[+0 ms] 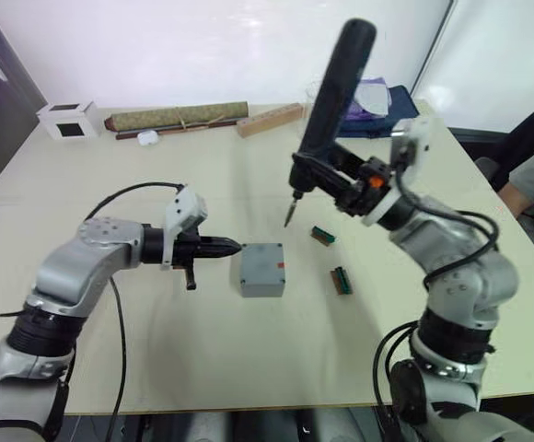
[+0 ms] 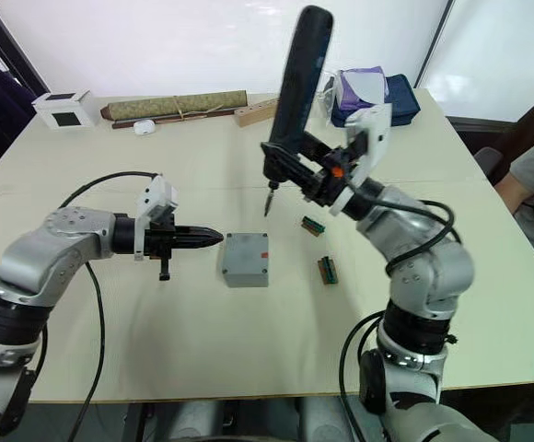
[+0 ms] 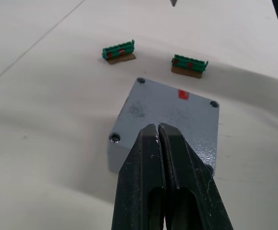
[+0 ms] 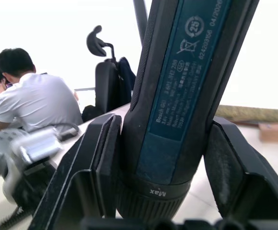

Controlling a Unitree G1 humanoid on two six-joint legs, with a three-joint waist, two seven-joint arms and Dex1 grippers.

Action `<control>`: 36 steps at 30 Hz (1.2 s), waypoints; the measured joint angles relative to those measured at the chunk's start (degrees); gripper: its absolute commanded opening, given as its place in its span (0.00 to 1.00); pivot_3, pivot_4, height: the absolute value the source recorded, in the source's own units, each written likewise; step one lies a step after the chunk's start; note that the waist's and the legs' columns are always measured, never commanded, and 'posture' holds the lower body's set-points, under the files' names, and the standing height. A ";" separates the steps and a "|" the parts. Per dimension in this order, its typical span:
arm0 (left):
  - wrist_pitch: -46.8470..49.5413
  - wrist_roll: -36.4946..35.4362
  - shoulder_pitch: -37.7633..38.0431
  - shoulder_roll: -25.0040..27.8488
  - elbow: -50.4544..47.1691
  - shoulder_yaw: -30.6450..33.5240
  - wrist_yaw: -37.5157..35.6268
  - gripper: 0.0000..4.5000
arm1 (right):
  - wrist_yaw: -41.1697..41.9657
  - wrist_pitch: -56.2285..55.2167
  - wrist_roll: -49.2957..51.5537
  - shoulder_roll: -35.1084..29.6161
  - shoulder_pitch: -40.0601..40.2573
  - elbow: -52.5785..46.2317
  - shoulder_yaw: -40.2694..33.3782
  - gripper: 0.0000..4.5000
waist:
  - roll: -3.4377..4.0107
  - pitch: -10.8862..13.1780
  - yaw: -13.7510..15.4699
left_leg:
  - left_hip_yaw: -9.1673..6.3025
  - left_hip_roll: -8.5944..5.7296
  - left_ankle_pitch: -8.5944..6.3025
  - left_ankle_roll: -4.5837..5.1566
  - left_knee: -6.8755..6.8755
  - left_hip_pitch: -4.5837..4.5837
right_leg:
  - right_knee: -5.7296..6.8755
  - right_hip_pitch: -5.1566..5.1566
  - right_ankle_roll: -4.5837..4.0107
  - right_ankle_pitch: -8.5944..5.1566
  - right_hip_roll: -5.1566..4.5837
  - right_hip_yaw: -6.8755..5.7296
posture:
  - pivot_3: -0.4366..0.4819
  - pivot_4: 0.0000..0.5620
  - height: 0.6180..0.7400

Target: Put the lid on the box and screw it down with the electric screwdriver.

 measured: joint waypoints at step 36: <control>-8.34 9.99 -0.46 -6.44 3.25 -5.77 1.35 0.00 | -3.00 -28.64 -13.75 -5.23 10.55 9.71 17.58 0.48 | -0.05 -0.05 -0.05 | -0.05 0.06 0.00 0.01 0.03 0.12 | 0.01 0.12 -0.01 0.00 0.10 0.00 | 0.48 0.27 1.00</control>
